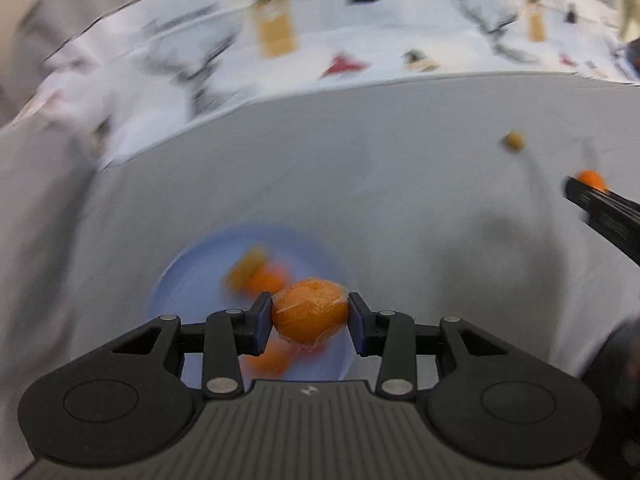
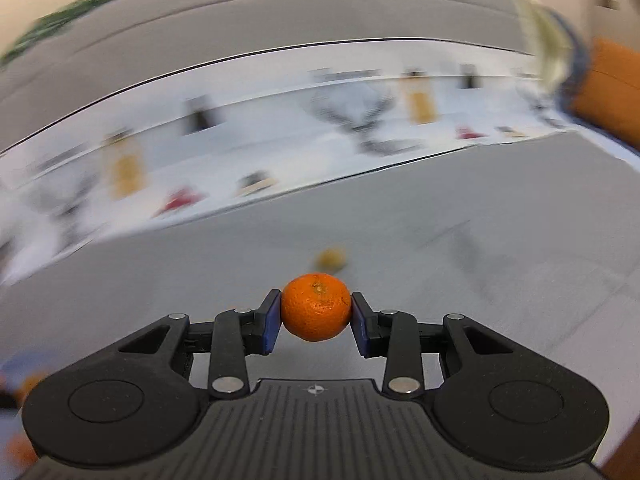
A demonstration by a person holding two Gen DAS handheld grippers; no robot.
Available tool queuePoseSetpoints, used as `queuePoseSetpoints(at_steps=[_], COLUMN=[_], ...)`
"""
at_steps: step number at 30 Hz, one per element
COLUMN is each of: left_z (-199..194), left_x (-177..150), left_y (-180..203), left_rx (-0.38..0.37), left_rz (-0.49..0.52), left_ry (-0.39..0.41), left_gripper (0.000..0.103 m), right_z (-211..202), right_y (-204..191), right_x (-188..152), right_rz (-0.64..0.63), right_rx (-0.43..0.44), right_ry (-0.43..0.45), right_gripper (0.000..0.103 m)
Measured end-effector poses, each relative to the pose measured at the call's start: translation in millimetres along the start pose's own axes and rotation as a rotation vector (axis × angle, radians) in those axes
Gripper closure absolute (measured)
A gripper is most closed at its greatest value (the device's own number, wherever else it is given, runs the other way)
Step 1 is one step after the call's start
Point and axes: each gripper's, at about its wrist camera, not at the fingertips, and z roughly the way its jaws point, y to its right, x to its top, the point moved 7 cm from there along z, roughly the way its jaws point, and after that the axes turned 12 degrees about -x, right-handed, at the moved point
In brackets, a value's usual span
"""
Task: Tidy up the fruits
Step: 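Carry both oranges over the blue plate with both tools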
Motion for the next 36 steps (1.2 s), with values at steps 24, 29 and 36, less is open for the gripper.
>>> queuePoseSetpoints(at_steps=[24, 29, 36], left_z=[-108, -99, -86], left_x=[-108, -104, -83], left_y=[-89, -92, -100], left_rx=[0.02, 0.013, 0.016], left_rz=[-0.222, -0.232, -0.238], left_ry=[0.088, 0.08, 0.08], left_gripper=[0.059, 0.059, 0.059], right_z=[-188, -183, -166], right_y=[-112, -114, -128], right_x=[-73, -73, -64], right_rz=[-0.427, -0.433, -0.408], right_rx=[0.276, 0.272, 0.272], right_ry=[0.048, 0.045, 0.033], right_gripper=[0.065, 0.065, 0.065])
